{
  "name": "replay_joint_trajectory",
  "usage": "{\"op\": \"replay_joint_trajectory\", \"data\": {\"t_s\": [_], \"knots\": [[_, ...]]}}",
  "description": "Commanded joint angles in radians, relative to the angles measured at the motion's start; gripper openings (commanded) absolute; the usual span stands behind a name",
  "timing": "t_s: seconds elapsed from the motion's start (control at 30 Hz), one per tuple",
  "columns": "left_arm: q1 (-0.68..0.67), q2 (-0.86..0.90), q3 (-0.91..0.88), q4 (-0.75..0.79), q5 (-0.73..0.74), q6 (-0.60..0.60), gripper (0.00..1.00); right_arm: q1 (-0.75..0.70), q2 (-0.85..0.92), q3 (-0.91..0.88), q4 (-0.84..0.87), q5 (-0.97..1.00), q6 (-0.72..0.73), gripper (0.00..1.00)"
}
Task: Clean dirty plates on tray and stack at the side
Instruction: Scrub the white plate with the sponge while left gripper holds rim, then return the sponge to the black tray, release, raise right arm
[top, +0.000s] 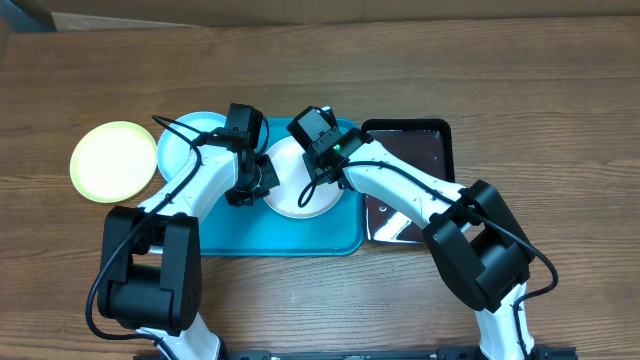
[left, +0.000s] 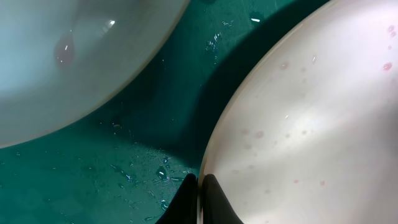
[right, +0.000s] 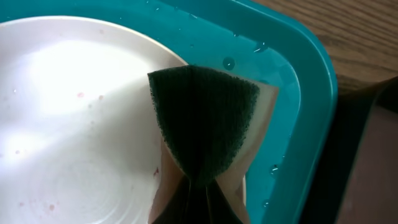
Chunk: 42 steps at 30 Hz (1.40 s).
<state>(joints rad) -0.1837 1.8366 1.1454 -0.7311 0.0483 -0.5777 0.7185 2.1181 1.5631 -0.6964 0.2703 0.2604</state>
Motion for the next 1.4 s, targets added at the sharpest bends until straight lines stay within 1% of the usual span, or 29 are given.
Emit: {"op": "replay_joint_trajectory", "data": {"t_s": [0.0, 0.13, 0.23, 0.63, 0.77, 0.97, 1.1, 1.23, 1.37], "knots": [[-0.001, 0.014, 0.000, 0.003, 0.004, -0.005, 0.04, -0.006, 0.042, 0.008, 0.006, 0.021, -0.002, 0.04], [-0.001, 0.014, 0.000, 0.002, 0.005, -0.002, 0.04, -0.006, 0.083, 0.008, 0.003, 0.003, -0.003, 0.04], [-0.001, 0.014, 0.000, 0.002, 0.004, -0.002, 0.04, -0.006, 0.100, 0.008, 0.003, -0.059, -0.006, 0.04], [-0.001, 0.014, 0.000, 0.003, 0.005, -0.002, 0.04, -0.006, 0.106, 0.008, -0.019, -0.522, -0.006, 0.04], [-0.001, 0.014, 0.000, 0.003, 0.005, -0.002, 0.04, -0.007, 0.095, 0.021, -0.021, -0.644, -0.071, 0.04], [-0.001, 0.014, 0.000, 0.003, 0.005, -0.002, 0.04, -0.021, 0.016, 0.095, -0.075, -0.650, -0.076, 0.04], [-0.001, 0.014, 0.000, 0.003, 0.004, -0.002, 0.04, -0.051, -0.051, 0.145, -0.139, -0.621, -0.075, 0.04], [-0.001, 0.014, 0.000, 0.003, 0.005, -0.002, 0.04, -0.110, -0.127, 0.153, -0.220, -0.610, -0.076, 0.04], [-0.001, 0.014, 0.000, 0.003, 0.005, -0.002, 0.04, -0.199, -0.185, 0.153, -0.344, -0.539, -0.075, 0.04]]}}
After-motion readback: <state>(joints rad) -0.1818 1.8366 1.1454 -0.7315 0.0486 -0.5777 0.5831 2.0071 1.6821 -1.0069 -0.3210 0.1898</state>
